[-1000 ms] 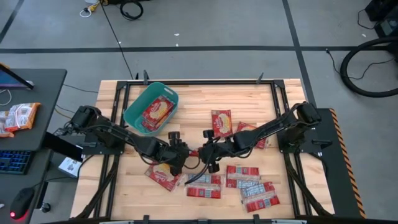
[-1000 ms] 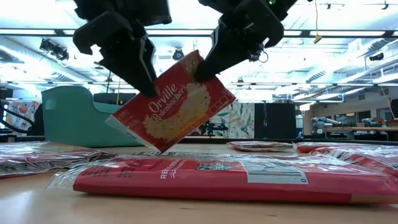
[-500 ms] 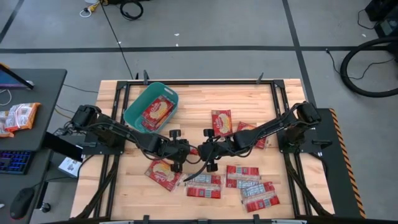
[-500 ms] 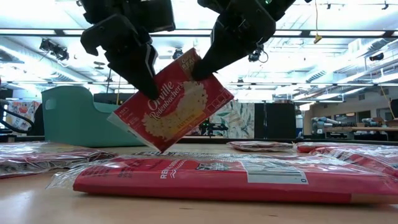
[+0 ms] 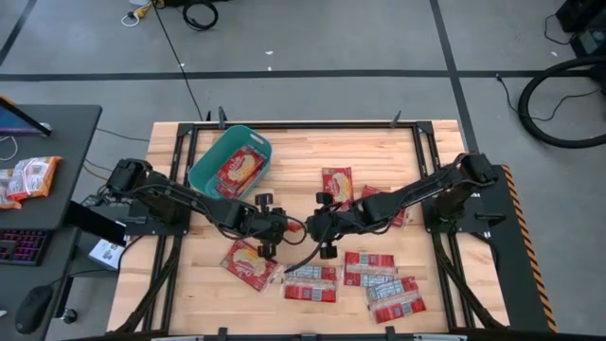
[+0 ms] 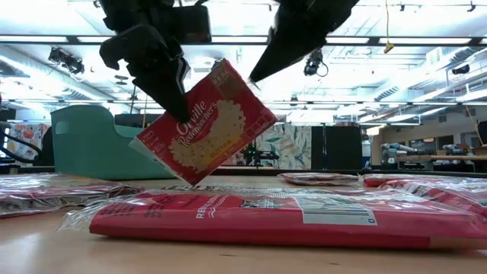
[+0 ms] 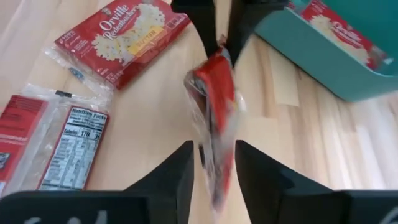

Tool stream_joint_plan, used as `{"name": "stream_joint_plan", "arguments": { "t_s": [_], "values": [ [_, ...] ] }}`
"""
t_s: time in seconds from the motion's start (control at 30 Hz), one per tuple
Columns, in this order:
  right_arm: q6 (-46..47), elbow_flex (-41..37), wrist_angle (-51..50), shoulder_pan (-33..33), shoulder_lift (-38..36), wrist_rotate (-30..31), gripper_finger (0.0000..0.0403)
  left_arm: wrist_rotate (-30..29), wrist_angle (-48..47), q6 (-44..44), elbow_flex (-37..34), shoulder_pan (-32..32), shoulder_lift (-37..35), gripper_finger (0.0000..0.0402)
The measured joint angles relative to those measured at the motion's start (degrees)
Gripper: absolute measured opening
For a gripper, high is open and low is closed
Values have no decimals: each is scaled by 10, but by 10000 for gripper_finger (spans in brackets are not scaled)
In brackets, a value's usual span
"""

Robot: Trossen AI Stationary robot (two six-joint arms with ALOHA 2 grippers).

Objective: Sort popcorn bags into baskets
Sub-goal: Put the red popcorn bag into the green bin

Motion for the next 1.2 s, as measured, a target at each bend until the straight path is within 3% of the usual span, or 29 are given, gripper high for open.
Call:
{"name": "stream_joint_plan", "arguments": {
  "t_s": [0.2,0.33,0.6,1.0,1.2],
  "values": [
    [18,0,-90,-1,-56,25,132,61,-49,-10,0,42,-56,35],
    [22,-29,-85,-2,-83,32,131,89,-87,-22,-1,84,-110,35],
    [14,-149,72,-13,-128,46,130,188,-159,-42,18,200,-176,35],
    [-8,-243,241,-15,-131,39,130,189,-346,-10,138,337,-175,34],
    [-10,-268,286,-11,-133,45,130,217,-406,-7,140,409,-174,34]
  ]
}}
